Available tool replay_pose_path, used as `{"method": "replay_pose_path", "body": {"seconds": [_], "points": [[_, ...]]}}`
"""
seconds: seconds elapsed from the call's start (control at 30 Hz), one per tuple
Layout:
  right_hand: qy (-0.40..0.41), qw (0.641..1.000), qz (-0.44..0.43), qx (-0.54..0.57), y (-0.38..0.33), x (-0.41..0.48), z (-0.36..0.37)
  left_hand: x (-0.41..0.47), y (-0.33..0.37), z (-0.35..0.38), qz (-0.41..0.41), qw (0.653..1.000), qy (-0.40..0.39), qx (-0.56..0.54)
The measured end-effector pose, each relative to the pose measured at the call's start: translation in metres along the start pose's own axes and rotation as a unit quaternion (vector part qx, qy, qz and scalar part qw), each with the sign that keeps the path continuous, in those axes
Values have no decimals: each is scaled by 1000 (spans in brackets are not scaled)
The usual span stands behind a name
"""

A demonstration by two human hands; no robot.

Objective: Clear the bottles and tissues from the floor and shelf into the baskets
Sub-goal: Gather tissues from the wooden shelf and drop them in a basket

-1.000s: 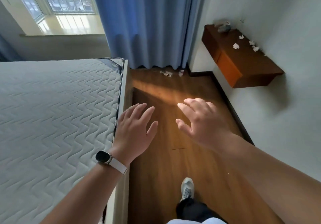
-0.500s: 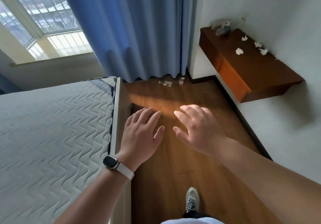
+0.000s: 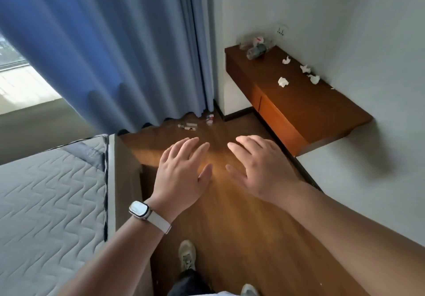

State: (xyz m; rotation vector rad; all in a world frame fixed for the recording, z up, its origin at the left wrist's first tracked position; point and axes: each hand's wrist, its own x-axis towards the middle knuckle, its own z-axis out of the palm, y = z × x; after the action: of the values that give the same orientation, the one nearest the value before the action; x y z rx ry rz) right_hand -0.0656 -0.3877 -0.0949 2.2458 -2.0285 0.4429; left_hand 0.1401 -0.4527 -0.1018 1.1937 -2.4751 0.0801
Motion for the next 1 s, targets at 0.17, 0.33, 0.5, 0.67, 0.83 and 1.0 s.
{"method": "replay_pose_path", "body": {"seconds": [0.17, 0.33, 0.5, 0.67, 0.83, 1.0], "points": [[1, 998, 60, -24, 28, 69, 23, 86, -43, 41, 47, 999, -17, -23], [-7, 990, 132, -44, 37, 144, 39, 173, -97, 71, 97, 994, -15, -56], [-12, 982, 181, -58, 48, 215, 45, 251, -141, 93, 134, 988, -30, -75], [-25, 974, 216, -59, 60, 255, 54, 306, -159, 113, 161, 983, -37, -85], [-29, 965, 250, -72, 91, 282, 60, 349, -160, 137, 190, 976, -63, -83], [-37, 956, 283, -67, 144, 294, 75, 393, -143, 172, 208, 970, -89, -92]]}}
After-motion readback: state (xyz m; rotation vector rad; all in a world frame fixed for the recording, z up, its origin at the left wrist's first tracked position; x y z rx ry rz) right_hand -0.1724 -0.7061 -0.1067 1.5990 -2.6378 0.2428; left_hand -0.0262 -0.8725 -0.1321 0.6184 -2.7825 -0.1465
